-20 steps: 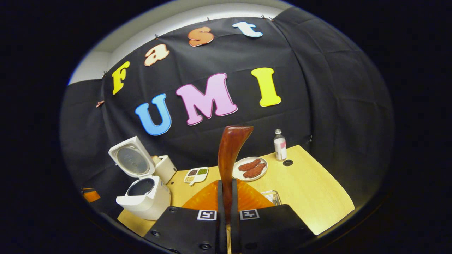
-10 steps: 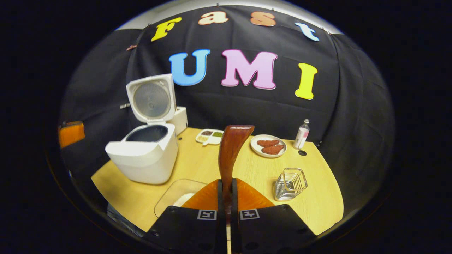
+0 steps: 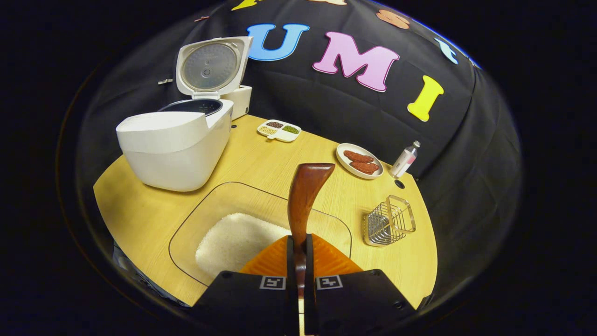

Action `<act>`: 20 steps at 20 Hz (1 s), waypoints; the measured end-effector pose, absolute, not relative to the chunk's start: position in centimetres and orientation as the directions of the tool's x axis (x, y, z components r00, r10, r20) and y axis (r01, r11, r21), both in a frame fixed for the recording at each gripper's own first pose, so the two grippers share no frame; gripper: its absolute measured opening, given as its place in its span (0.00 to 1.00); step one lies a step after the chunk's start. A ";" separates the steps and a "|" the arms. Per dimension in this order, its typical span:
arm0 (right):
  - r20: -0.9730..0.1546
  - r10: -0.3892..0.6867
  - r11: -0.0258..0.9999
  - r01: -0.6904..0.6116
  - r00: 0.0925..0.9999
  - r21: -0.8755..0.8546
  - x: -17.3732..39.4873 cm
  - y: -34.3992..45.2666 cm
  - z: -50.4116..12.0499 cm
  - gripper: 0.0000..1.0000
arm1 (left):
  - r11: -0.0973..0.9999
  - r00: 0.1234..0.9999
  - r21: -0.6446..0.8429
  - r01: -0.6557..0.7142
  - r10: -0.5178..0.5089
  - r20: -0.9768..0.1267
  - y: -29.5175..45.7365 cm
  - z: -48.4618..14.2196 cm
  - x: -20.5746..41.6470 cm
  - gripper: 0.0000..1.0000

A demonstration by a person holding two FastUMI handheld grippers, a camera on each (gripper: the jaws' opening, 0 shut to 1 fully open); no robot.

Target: Close the left gripper, press the button to open the rice cooker; take a wooden spoon from the chopstick holder with the right hand, scoop a spoonful of rice and pour it into the rice cooker, then put the wooden spoon back into the chopstick holder.

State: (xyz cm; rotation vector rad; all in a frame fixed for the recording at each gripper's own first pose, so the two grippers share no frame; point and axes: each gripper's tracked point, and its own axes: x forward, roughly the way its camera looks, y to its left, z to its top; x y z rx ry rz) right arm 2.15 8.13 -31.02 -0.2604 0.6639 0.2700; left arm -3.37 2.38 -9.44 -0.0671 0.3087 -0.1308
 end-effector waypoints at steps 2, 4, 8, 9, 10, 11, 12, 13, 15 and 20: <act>-0.653 0.192 0.953 -0.297 0.732 -0.053 1.7 9.1 -31.5 0.09 | 0.988 0.942 -0.092 0.125 -0.147 -0.300 2.0 -9.5 -3.5 0.98; -0.661 0.203 0.973 -0.226 0.722 0.052 1.7 9.5 -31.6 0.09 | 0.988 0.943 -0.091 0.127 -0.149 -0.299 1.8 -9.5 -3.5 0.98; -0.660 0.241 0.964 -0.098 0.712 0.246 1.9 10.2 -31.7 0.09 | 0.987 0.941 -0.091 0.135 -0.156 -0.300 1.5 -9.5 -3.7 0.98; -0.656 0.256 0.951 -0.062 0.710 0.304 2.0 10.1 -31.7 0.09 | 0.987 0.942 -0.090 0.134 -0.155 -0.298 1.5 -9.5 -3.7 0.98; -0.651 0.268 0.933 -0.023 0.710 0.359 2.0 9.9 -31.8 0.09 | 0.987 0.942 -0.089 0.134 -0.155 -0.296 1.5 -9.4 -3.7 0.98; -0.646 0.279 0.912 0.016 0.710 0.411 2.0 9.5 -31.9 0.09 | 0.987 0.943 -0.088 0.132 -0.152 -0.296 1.5 -9.4 -3.7 0.98; -0.639 0.290 0.884 0.055 0.712 0.463 2.1 9.2 -31.9 0.09 | 0.987 0.944 -0.087 0.132 -0.152 -0.293 1.5 -9.3 -3.8 0.98; -0.626 0.302 0.852 0.090 0.719 0.515 2.2 8.8 -31.8 0.09 | 0.988 0.944 -0.086 0.131 -0.150 -0.292 1.6 -9.2 -3.8 0.98; -0.594 0.315 0.793 0.139 0.740 0.593 2.4 7.7 -31.2 0.09 | 0.988 0.946 -0.082 0.128 -0.146 -0.289 1.8 -9.2 -3.9 0.98; -0.516 0.320 0.670 0.194 0.795 0.716 3.1 4.6 -29.7 0.09 | 0.989 0.945 -0.083 0.124 -0.144 -0.294 1.8 -9.3 -4.2 0.98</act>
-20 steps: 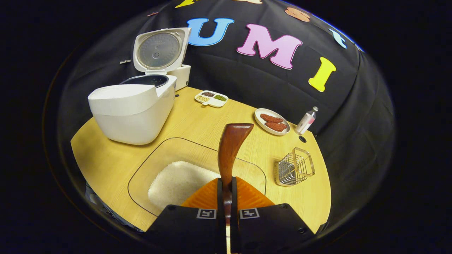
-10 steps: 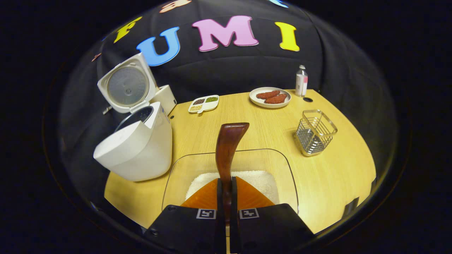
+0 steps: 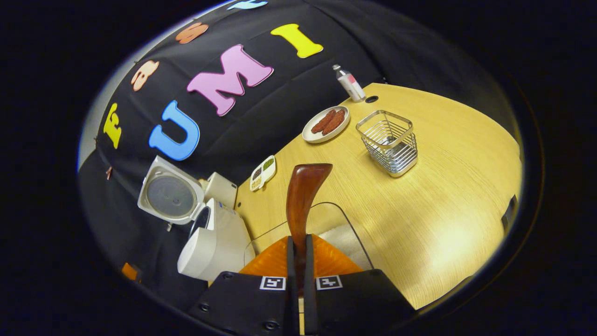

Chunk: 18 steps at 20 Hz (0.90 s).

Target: Close the left gripper, press the button to open the rice cooker; take a wooden spoon from the chopstick holder with the right hand, scoop a spoonful of rice and pour it into the rice cooker, then put the wooden spoon back into the chopstick holder.

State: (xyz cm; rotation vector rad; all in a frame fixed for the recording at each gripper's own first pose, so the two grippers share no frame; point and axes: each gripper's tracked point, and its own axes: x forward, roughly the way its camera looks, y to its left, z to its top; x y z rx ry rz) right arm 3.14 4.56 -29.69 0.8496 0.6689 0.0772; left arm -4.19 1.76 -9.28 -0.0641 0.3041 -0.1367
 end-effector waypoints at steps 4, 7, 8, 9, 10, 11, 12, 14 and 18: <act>-0.480 0.329 0.580 0.227 0.813 0.782 3.2 2.8 -28.8 0.09 | 0.989 0.945 -0.085 0.123 -0.143 -0.294 1.8 -9.3 -4.2 0.98; -0.445 0.344 0.509 0.233 0.827 0.828 3.2 2.2 -27.0 0.09 | 0.989 0.945 -0.086 0.123 -0.143 -0.293 1.7 -9.2 -4.1 0.98; -0.425 0.343 0.480 0.232 0.838 0.846 3.3 2.0 -26.1 0.09 | 0.989 0.945 -0.087 0.123 -0.144 -0.293 1.7 -9.3 -4.0 0.98; -0.404 0.342 0.451 0.229 0.848 0.862 3.4 1.9 -25.0 0.09 | 0.988 0.945 -0.090 0.124 -0.145 -0.294 1.6 -9.3 -4.0 0.98; -0.386 0.345 0.428 0.223 0.856 0.876 3.6 1.9 -24.1 0.09 | 0.988 0.944 -0.094 0.126 -0.149 -0.295 1.5 -9.4 -4.1 0.98; -0.372 0.348 0.414 0.215 0.861 0.885 3.7 2.1 -23.3 0.09 | 0.987 0.942 -0.098 0.130 -0.154 -0.297 1.3 -9.5 -4.1 0.98; -0.360 0.348 0.405 0.208 0.865 0.890 3.9 2.3 -22.3 0.09 | 0.986 0.942 -0.100 0.134 -0.158 -0.297 1.2 -9.5 -4.1 0.98; -0.336 0.357 0.381 0.192 0.872 0.904 4.4 3.0 -20.2 0.09 | 0.985 0.942 -0.102 0.140 -0.164 -0.294 1.0 -9.5 -4.1 0.98; -0.276 0.383 0.336 0.145 0.882 0.931 6.3 5.7 -15.1 0.09 | 0.983 0.940 -0.111 0.145 -0.171 -0.294 0.9 -9.7 -4.3 0.98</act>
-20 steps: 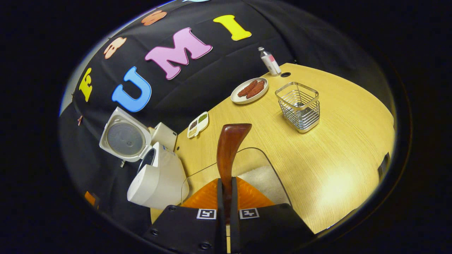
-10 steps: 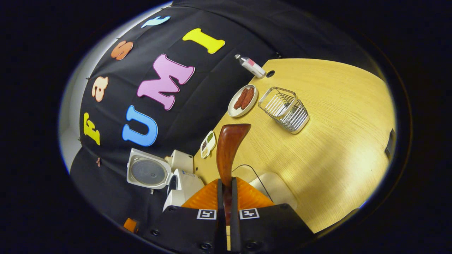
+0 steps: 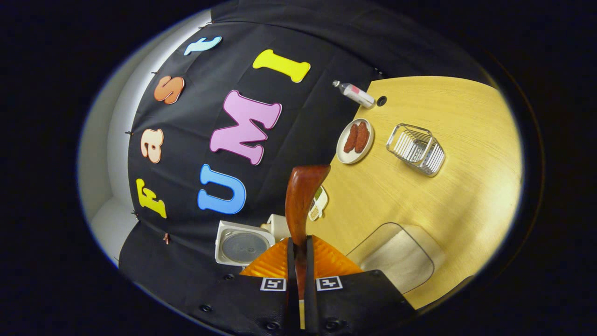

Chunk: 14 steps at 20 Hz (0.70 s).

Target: Close the left gripper, press the button to open the rice cooker; take a wooden spoon from the chopstick holder with the right hand, scoop a spoonful of rice and pour it into the rice cooker, then put the wooden spoon back into the chopstick holder.

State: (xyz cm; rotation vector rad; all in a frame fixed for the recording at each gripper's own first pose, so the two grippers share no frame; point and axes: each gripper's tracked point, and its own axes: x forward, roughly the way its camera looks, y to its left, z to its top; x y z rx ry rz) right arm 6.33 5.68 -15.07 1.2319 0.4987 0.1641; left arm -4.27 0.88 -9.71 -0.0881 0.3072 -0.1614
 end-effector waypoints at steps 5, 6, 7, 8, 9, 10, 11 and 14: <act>-0.208 0.444 0.333 0.055 0.872 0.941 9.3 11.8 -9.2 0.09 | 0.982 0.940 -0.114 0.147 -0.175 -0.292 1.2 -9.8 -4.3 0.98; -0.197 0.456 0.335 0.037 0.868 0.942 10.1 13.0 -8.2 0.09 | 0.983 0.941 -0.114 0.147 -0.174 -0.290 1.4 -10.0 -4.3 0.98; -0.189 0.472 0.337 0.022 0.861 0.941 10.5 14.5 -7.4 0.09 | 0.983 0.941 -0.115 0.144 -0.172 -0.290 1.6 -10.1 -4.3 0.98; -0.186 0.490 0.338 0.011 0.851 0.941 11.1 16.1 -7.0 0.09 | 0.982 0.940 -0.118 0.150 -0.178 -0.290 1.7 -10.2 -4.3 0.98; -0.183 0.510 0.335 0.001 0.841 0.942 11.4 17.8 -6.6 0.09 | 0.980 0.938 -0.120 0.157 -0.186 -0.292 1.7 -10.3 -4.3 0.98; -0.178 0.522 0.336 -0.010 0.834 0.942 11.9 19.3 -6.2 0.09 | 0.980 0.938 -0.119 0.161 -0.189 -0.291 1.8 -10.3 -4.2 0.98; -0.178 0.532 0.341 -0.017 0.828 0.940 12.6 20.8 -6.1 0.09 | 0.980 0.939 -0.118 0.163 -0.191 -0.287 2.0 -10.2 -4.0 0.98; -0.184 0.543 0.372 -0.039 0.819 0.927 14.6 25.0 -6.1 0.09 | 0.980 0.941 -0.120 0.157 -0.186 -0.284 2.9 -10.3 -3.7 0.98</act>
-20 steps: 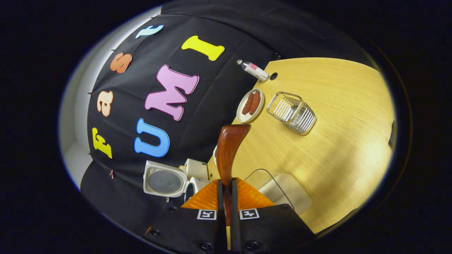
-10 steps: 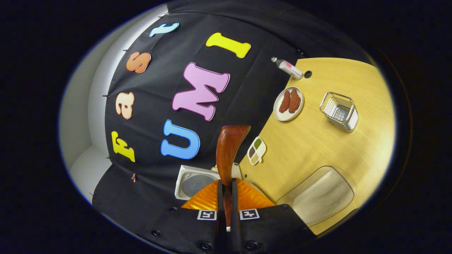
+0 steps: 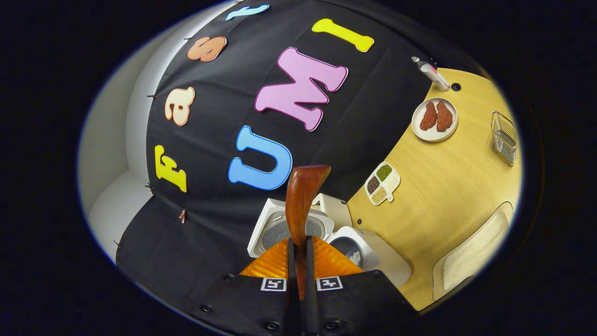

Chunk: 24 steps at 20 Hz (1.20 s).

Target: Close the left gripper, press the button to open the rice cooker; take a wooden spoon from the chopstick holder with the right hand, scoop a spoonful of rice and pour it into the rice cooker, then put the wooden spoon back into the chopstick holder.

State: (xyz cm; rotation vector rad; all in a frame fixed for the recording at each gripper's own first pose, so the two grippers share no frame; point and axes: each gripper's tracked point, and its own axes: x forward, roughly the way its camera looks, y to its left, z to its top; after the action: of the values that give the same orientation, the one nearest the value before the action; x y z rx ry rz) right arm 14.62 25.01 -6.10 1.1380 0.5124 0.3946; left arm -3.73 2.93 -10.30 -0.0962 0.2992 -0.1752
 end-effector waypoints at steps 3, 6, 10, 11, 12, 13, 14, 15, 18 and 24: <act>-0.210 0.548 0.413 -0.044 0.810 0.910 16.2 28.9 -7.7 0.08 | 0.980 0.941 -0.119 0.157 -0.185 -0.282 3.6 -10.4 -3.6 0.98; -0.215 0.545 0.445 -0.063 0.810 0.893 17.9 32.3 -8.8 0.08 | 0.979 0.941 -0.122 0.162 -0.190 -0.279 4.2 -10.7 -3.4 0.98; -0.240 0.497 0.543 -0.083 0.834 0.835 20.2 34.5 -11.0 0.08 | 0.978 0.941 -0.138 0.158 -0.191 -0.278 4.9 -11.2 -2.9 0.98; -0.250 0.486 0.585 -0.100 0.838 0.805 20.6 34.8 -11.5 0.08 | 0.978 0.942 -0.142 0.154 -0.188 -0.279 5.0 -11.2 -2.7 0.98; -0.260 0.477 0.632 -0.122 0.839 0.766 20.9 35.1 -12.2 0.08 | 0.978 0.942 -0.146 0.148 -0.185 -0.281 5.1 -11.4 -2.6 0.98; -0.272 0.474 0.678 -0.149 0.838 0.720 21.0 35.5 -12.7 0.08 | 0.978 0.941 -0.151 0.143 -0.182 -0.285 5.2 -11.6 -2.6 0.98; -0.278 0.472 0.718 -0.181 0.837 0.672 21.0 35.9 -12.9 0.08 | 0.978 0.940 -0.156 0.138 -0.179 -0.290 5.3 -11.9 -2.6 0.98; -0.281 0.474 0.751 -0.216 0.835 0.624 21.0 36.4 -13.2 0.08 | 0.977 0.938 -0.162 0.136 -0.179 -0.296 5.3 -12.0 -2.5 0.98; -0.292 0.478 0.802 -0.277 0.828 0.529 20.9 37.7 -13.7 0.09 | 0.978 0.934 -0.167 0.127 -0.175 -0.311 5.6 -12.6 -2.5 0.98; -0.288 0.497 0.821 -0.337 0.818 0.461 21.7 40.0 -13.2 0.08 | 0.978 0.931 -0.178 0.107 -0.162 -0.328 6.3 -13.3 -2.4 0.98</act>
State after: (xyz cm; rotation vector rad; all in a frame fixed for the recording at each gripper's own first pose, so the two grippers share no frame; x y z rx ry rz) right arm 21.66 39.97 -13.23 0.4067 0.4140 0.4575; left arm -2.35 6.29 -13.30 -0.1585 0.3482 -0.1383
